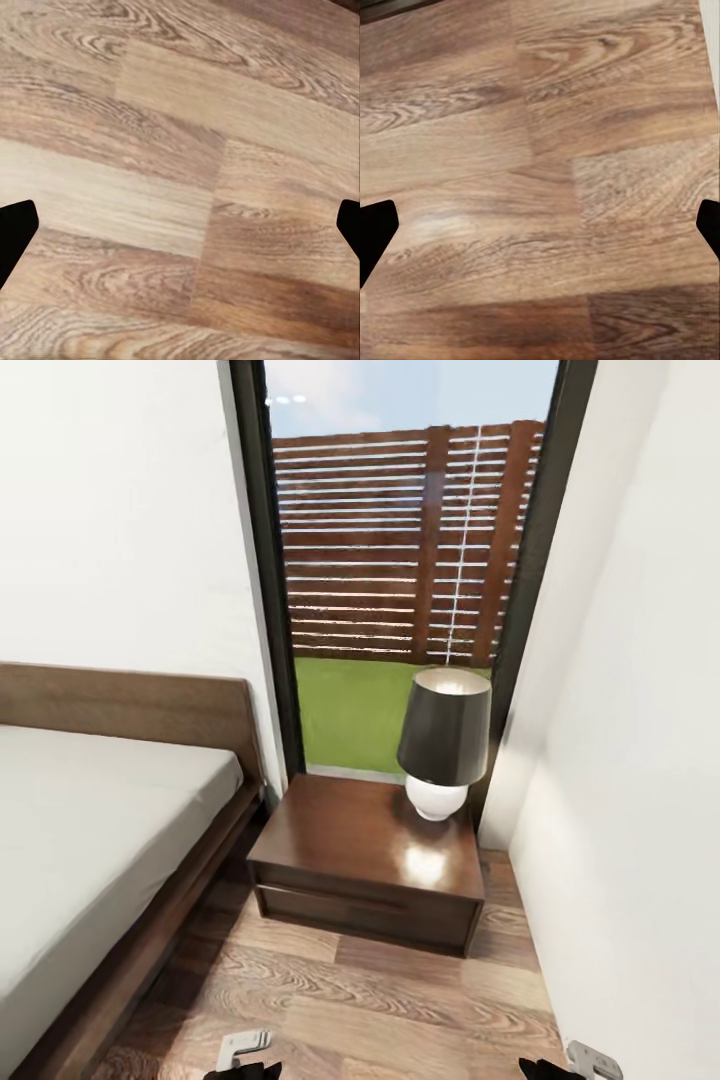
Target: In the bedroom, move the book from the bed onto either nightstand, and place the two sandals side by side next to the bed.
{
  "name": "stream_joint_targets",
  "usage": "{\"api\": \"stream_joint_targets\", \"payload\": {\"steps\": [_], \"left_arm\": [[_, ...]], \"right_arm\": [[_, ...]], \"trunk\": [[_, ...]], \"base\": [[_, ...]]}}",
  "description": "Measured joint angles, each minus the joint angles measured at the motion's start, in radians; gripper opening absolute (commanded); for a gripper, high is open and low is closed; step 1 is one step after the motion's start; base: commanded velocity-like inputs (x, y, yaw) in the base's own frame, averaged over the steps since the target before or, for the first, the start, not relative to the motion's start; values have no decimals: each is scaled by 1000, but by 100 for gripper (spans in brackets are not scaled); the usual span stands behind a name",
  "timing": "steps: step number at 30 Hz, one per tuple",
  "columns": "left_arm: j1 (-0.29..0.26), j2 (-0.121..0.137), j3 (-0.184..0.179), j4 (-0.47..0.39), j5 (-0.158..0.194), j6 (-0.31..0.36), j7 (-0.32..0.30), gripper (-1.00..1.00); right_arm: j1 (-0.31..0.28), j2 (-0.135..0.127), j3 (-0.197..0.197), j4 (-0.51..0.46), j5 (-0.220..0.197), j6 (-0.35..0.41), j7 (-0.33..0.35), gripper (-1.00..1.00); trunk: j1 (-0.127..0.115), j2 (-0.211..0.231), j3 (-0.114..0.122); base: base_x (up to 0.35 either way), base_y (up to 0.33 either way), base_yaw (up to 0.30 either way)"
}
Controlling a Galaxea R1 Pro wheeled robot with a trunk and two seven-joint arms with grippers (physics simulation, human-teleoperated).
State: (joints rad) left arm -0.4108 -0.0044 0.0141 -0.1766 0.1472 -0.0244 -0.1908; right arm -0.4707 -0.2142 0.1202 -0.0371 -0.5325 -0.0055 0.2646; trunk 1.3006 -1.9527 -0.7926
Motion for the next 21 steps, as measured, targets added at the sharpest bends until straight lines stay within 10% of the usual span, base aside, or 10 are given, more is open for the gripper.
{"api": "stream_joint_targets", "payload": {"steps": [21], "left_arm": [[0, 0, 0, 0, 1, 0, 1, 100]], "right_arm": [[0, 0, 0, 0, 0, 0, -1, 100]], "trunk": [[0, 0, 0]], "base": [[150, 0, 292]]}}
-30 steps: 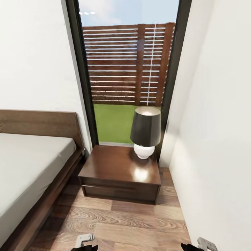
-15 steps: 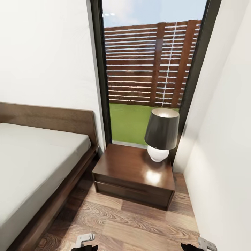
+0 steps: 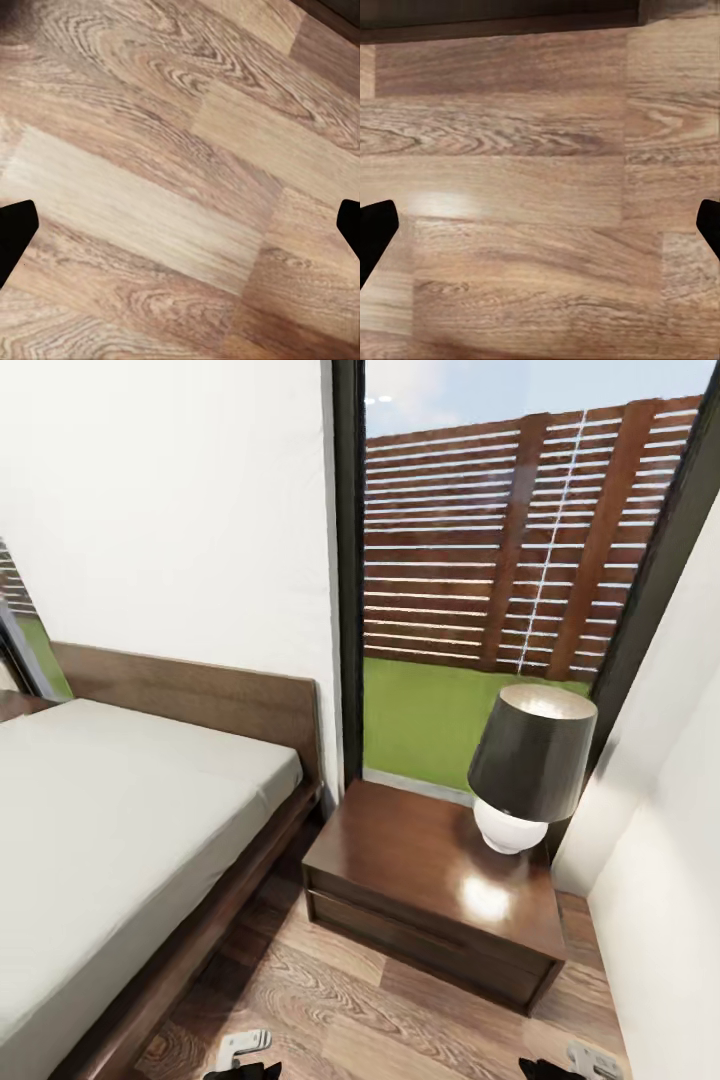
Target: In the bedroom, move the book from the bed onto either nightstand, and place the two sandals side by side next to the bed.
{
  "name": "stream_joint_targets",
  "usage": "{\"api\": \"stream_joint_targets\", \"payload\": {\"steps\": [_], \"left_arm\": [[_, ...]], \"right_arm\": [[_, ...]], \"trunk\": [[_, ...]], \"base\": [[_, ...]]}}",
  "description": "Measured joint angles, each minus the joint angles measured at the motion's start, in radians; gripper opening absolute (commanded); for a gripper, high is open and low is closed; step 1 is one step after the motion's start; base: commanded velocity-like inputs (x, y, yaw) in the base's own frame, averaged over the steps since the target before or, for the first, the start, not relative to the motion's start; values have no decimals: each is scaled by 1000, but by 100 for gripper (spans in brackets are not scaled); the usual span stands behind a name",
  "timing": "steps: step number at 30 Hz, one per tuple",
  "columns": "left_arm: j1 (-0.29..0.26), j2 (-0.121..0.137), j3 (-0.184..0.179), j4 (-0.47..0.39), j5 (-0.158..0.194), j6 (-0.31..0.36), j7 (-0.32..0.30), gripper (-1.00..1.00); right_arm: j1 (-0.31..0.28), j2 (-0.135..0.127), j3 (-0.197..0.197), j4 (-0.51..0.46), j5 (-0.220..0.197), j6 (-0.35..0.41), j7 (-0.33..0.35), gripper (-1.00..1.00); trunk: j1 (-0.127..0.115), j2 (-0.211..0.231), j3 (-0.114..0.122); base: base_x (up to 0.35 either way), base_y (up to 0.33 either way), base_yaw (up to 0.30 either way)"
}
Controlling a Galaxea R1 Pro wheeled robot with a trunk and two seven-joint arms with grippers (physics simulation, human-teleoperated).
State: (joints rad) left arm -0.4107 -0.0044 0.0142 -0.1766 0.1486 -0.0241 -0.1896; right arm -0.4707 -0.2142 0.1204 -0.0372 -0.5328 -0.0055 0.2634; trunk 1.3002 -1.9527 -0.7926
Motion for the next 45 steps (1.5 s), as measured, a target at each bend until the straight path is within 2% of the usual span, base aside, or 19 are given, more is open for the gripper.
{"api": "stream_joint_targets", "payload": {"steps": [17, 41, 45], "left_arm": [[0, 0, 0, 0, 0, -1, 0, 100], [0, -1, 0, 0, -2, -2, 0, 100], [0, -1, 0, 0, -1, -2, 0, 100]], "right_arm": [[0, 0, 0, 0, 0, 0, 0, 100], [0, 1, 0, 0, 0, 0, -3, 100], [0, 18, 0, 0, 0, 0, -3, 100]], "trunk": [[0, 0, 0], [0, 0, 0], [0, 0, 0]], "base": [[206, -13, 292], [37, -18, 292], [165, -147, 292]]}}
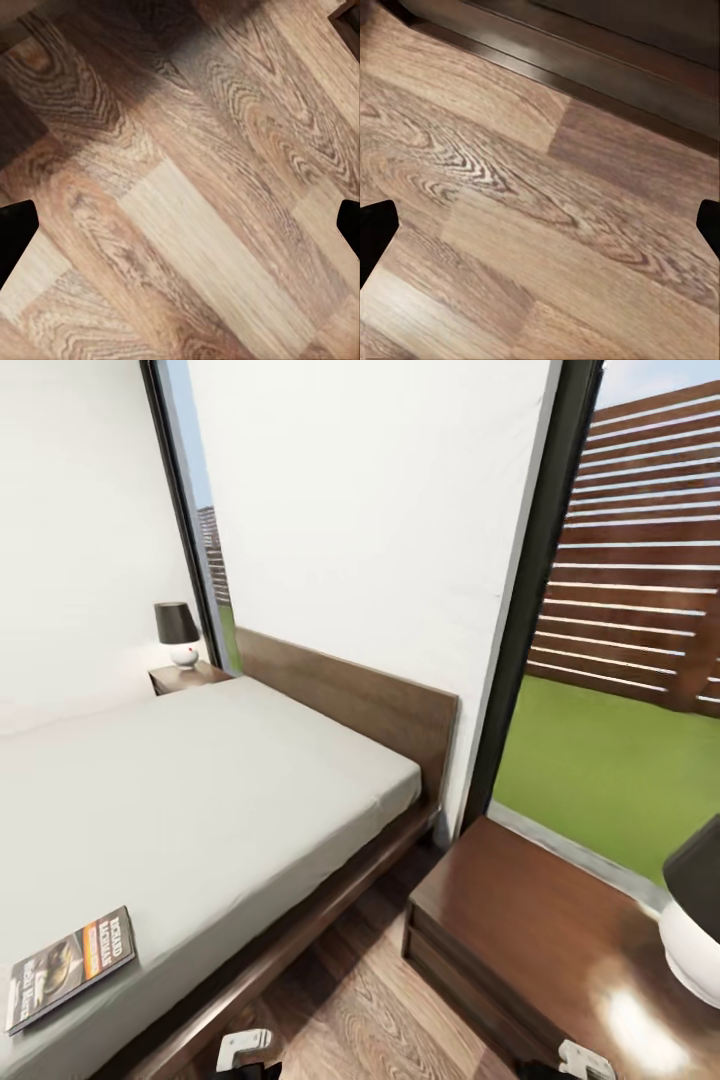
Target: In the bedroom, move the book from the bed onto either nightstand, and place the two sandals side by side next to the bed.
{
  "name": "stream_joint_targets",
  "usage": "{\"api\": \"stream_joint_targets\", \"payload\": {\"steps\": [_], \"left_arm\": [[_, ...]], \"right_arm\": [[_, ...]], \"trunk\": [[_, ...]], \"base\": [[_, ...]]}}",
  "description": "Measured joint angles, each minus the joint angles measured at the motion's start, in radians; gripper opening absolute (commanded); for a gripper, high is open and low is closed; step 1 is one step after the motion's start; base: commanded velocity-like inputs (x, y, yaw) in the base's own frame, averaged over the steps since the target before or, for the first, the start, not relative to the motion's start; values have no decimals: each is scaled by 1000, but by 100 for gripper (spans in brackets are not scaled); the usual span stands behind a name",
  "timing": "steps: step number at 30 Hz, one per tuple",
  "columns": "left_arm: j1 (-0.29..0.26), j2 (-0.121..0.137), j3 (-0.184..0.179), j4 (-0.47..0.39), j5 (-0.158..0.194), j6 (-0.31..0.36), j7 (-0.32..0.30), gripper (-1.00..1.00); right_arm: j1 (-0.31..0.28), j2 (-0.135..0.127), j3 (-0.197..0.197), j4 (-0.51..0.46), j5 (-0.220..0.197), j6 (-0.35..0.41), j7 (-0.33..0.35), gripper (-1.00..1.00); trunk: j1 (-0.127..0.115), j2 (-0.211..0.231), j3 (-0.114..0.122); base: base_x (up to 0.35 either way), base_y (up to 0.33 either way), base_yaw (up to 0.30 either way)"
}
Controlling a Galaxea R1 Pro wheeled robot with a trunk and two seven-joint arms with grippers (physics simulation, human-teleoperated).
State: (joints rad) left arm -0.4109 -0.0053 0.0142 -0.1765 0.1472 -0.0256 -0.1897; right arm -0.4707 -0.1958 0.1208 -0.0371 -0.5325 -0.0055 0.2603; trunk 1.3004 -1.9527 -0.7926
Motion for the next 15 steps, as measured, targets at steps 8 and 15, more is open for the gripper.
{"api": "stream_joint_targets", "payload": {"steps": [8, 15], "left_arm": [[0, 0, 0, 0, 0, 0, 0, 100], [0, 0, 0, 0, 0, 0, -1, 100]], "right_arm": [[0, 3, 0, 0, 0, 0, 0, 100], [0, 3, 0, 0, 0, 0, 0, 100]], "trunk": [[0, 0, 0], [0, 0, 0]], "base": [[98, -91, 292], [8, -8, 292]]}}
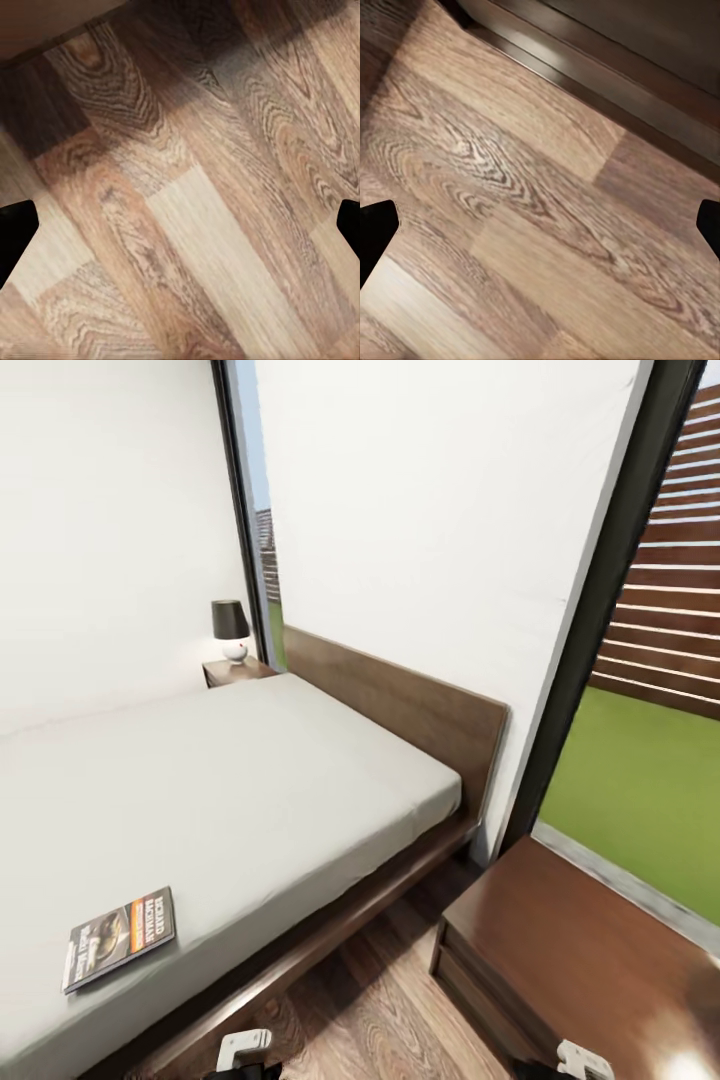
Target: In the bedroom, move the book from the bed onto either nightstand, and place the two sandals side by side next to the bed.
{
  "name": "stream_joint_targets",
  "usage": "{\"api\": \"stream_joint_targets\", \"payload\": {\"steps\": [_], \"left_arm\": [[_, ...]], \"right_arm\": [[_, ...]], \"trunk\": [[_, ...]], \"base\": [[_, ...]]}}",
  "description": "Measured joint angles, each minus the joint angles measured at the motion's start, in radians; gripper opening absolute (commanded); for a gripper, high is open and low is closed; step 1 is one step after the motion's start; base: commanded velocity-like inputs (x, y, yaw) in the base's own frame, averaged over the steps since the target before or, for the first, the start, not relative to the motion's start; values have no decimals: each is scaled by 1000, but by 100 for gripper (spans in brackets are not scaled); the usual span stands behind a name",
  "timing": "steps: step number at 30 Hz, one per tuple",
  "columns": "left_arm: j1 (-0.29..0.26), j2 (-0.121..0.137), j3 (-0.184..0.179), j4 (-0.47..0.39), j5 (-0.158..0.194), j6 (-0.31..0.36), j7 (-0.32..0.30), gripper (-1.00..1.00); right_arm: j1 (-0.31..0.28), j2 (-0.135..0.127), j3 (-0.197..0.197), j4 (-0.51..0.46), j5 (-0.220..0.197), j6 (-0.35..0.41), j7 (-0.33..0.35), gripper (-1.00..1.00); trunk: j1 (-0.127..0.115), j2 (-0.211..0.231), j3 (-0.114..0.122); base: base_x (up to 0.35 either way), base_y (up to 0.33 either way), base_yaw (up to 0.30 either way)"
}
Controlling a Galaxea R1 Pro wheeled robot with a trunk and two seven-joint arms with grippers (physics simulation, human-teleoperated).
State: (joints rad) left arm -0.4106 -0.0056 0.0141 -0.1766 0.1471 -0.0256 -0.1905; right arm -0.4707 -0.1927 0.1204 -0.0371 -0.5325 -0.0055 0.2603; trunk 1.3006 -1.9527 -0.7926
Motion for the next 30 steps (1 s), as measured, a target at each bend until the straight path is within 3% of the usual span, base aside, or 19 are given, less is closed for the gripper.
{"api": "stream_joint_targets", "payload": {"steps": [19, 30], "left_arm": [[0, 0, 0, 0, 0, 0, 1, 100], [0, 0, 0, 0, 0, 0, 1, 100]], "right_arm": [[0, 0, 0, 0, 0, 0, 0, 100], [0, 0, 0, 0, 0, 0, 0, 100]], "trunk": [[0, 0, 0], [0, 0, 0]], "base": [[2, -2, 292], [190, -179, 292]]}}
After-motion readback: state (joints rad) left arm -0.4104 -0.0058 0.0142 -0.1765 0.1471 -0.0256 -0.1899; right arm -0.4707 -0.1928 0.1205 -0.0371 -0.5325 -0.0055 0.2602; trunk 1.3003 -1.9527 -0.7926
